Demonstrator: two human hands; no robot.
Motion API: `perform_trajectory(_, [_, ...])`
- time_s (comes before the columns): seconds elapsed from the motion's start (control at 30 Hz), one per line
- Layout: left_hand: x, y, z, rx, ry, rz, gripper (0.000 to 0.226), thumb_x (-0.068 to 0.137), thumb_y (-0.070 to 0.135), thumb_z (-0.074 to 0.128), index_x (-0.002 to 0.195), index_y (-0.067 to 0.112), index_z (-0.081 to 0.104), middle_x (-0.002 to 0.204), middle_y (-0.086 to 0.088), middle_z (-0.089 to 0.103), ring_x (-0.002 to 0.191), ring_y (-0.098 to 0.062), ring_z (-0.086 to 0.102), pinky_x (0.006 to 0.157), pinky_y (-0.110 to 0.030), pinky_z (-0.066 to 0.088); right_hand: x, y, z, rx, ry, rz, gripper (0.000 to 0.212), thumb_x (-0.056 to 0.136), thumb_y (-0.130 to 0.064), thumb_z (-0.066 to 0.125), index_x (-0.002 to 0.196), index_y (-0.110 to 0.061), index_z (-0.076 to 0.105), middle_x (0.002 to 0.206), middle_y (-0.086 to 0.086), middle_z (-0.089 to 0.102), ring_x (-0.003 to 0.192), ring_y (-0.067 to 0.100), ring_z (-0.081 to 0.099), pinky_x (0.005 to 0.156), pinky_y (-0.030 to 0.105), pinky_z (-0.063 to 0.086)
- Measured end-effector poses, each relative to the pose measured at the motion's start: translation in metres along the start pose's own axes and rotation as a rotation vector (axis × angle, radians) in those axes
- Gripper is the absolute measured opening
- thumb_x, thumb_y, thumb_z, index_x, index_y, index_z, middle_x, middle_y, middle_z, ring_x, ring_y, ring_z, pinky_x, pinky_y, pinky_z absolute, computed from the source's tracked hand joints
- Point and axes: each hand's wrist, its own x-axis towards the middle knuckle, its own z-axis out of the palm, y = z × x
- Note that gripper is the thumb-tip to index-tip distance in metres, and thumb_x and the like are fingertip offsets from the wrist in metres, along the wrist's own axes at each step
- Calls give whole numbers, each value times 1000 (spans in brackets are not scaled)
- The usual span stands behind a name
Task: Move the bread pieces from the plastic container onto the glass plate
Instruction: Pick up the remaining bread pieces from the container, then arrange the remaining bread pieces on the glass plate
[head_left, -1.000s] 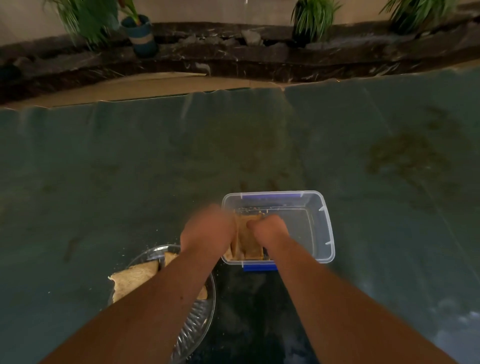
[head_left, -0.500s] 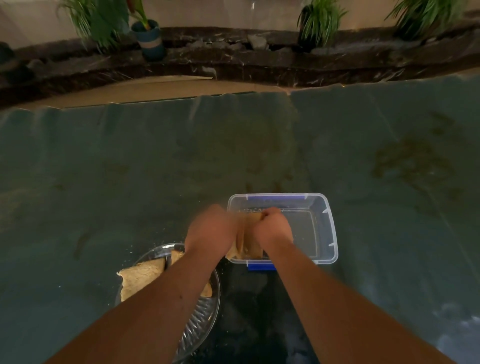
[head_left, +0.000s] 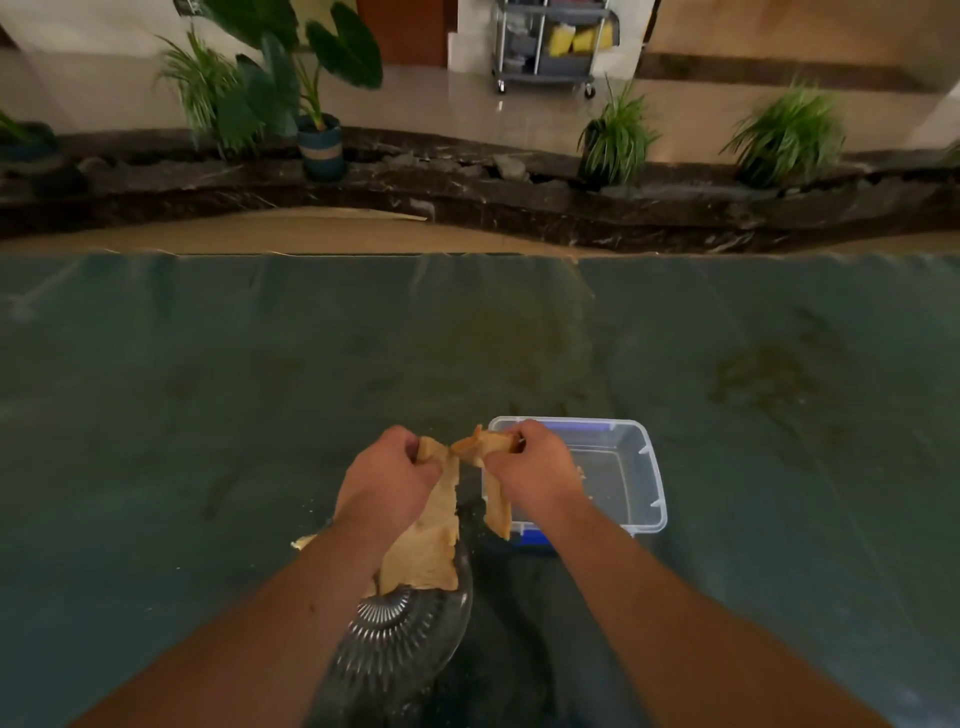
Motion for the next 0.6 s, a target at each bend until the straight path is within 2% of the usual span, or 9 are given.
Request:
perform_trajectory(0.07, [-6,-22,-19,3,-7,-21,19,81,44,68,80,30,55,71,6,67,60,-17,64,54,-34,49,-16,-13,12,6,-49,-4,11,82,-30,72,87,-30,63,80,-8,69,71,7,64,53,20,47])
perform_trajectory(0.13, [-12,-48,-35,-16,-42,-59,19,80,42,70,80,28,57,71,4,69,59,-18,67,57,-38,56,-30,-20,28,32,-129,30,14,77,-25,70,90,-28,65,87,-2,71,77,15,69,63,35,62])
perform_trajectory(0.2, [-18,-77,-47,-57,-94,-105,17,82,37,73,83,26,61,77,2,71,60,-19,70,62,-45,62,-41,-22,46,17,-208,73,15,77,-20,69,91,-27,65,92,3,71,79,21,71,66,46,66])
perform_trajectory(0.27, [-25,-103,-56,-105,-146,-154,15,86,31,76,89,23,63,85,-3,72,67,-24,72,66,-49,64,-50,-18,65,-9,-285,113,17,81,-17,69,96,-24,66,96,5,71,81,22,72,61,42,66])
perform_trajectory(0.33, [-32,-128,-60,-232,-206,-241,16,89,25,77,95,17,64,92,-12,73,74,-30,74,63,-45,65,-55,-9,80,-3,-355,156,19,82,-17,68,100,-22,67,101,9,71,85,26,72,56,35,62])
perform_trajectory(0.4, [-40,-151,-62,-372,-285,-339,18,90,20,78,98,12,63,94,-17,74,78,-33,74,61,-41,64,-56,3,92,34,-419,213,20,83,-16,68,103,-22,67,103,11,72,89,27,72,59,35,62])
perform_trajectory(0.47, [-45,-172,-59,-420,-345,-392,17,91,19,76,96,11,62,92,-14,74,77,-30,73,62,-39,62,-52,20,98,52,-444,270,21,84,-16,68,105,-21,69,104,9,74,91,26,73,69,41,65])
perform_trajectory(0.53, [-47,-189,-50,-408,-346,-421,12,93,16,73,101,10,65,100,-15,75,85,-32,72,71,-43,61,-47,41,102,5,-414,314,24,87,-15,68,111,-16,66,109,10,72,94,27,71,77,46,65])
perform_trajectory(0.6, [-45,-203,-37,-184,-303,-341,15,93,17,70,107,10,69,103,-13,75,90,-30,71,80,-44,59,-44,65,104,-210,-359,257,36,90,-18,68,125,-19,59,111,6,67,94,24,69,80,42,63])
